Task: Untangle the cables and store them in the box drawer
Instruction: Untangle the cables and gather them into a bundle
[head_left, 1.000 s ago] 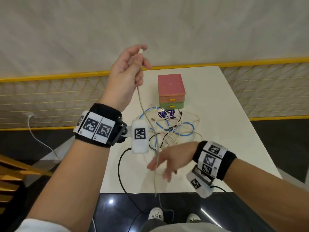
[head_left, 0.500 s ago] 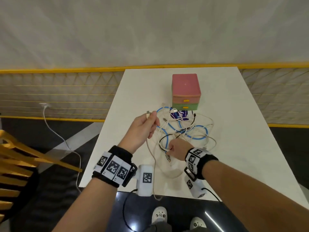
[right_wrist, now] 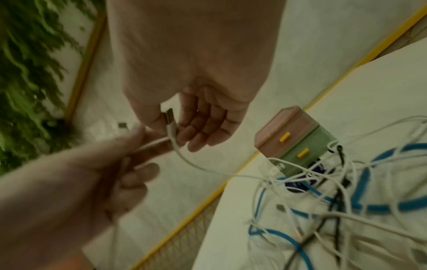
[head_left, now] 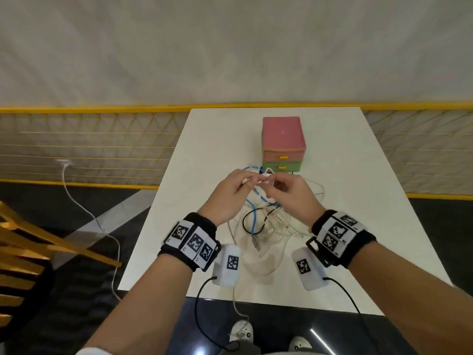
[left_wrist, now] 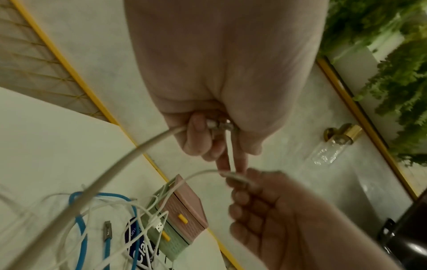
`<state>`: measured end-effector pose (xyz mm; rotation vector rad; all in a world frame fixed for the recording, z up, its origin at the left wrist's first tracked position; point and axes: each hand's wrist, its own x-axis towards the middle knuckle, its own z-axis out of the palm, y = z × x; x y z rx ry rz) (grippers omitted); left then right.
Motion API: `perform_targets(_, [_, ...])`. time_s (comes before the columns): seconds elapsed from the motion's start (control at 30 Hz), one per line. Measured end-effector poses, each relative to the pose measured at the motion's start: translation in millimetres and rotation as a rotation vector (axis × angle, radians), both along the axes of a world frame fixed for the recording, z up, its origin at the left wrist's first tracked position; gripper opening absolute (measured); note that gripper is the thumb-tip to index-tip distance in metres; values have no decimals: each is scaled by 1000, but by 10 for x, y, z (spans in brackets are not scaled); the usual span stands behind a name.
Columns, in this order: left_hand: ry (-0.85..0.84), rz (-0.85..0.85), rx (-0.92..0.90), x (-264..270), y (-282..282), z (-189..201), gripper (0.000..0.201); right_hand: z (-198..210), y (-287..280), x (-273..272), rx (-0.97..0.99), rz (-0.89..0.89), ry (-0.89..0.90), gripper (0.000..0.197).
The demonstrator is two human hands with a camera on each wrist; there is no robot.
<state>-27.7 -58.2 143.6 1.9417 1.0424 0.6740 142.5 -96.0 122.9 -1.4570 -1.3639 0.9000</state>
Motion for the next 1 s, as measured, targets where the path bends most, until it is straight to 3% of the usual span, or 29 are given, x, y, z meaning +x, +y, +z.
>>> perform_targets(0.1, [-18,-51,-3,165,6,10,23,212,-4,73,21,-1,126,18])
perform_targets(0.23, [-150,20,-2,305,42,47,19,262,4,144,48,-15,311,20])
perform_targets(0.3, [-225,32,-8,338,67,111,22,215,16,138,-4,88,338,15])
perform_targets(0.37, [-281,38,-17,371,84,194,23,134,52,65,-56,247,179,22])
perform_targets(0.47, [-365,100,1,399,112,379,23,-75,172,-60,-90,358,-108,11])
perform_targets(0.63, [-650,126,-92,241,150,804,30,-337,352,163,-174,119,-342,26])
perform_targets(0.7, [-537,128,-35,165,154,852,24,-257,393,274,-131,40,-343,29])
perform_targets(0.77, [-272,67,67,157,149,791,6,-91,429,336,-53,7,-326,33])
perform_targets(0.87, [121,-12,65,261,145,579,33,195,420,332,66,10,-250,33])
perform_targets(0.93, [202,-16,10,334,143,483,26,344,389,320,133,30,-210,29])
perform_targets(1.0, [139,39,-15,395,106,525,24,386,373,345,153,36,-182,24])
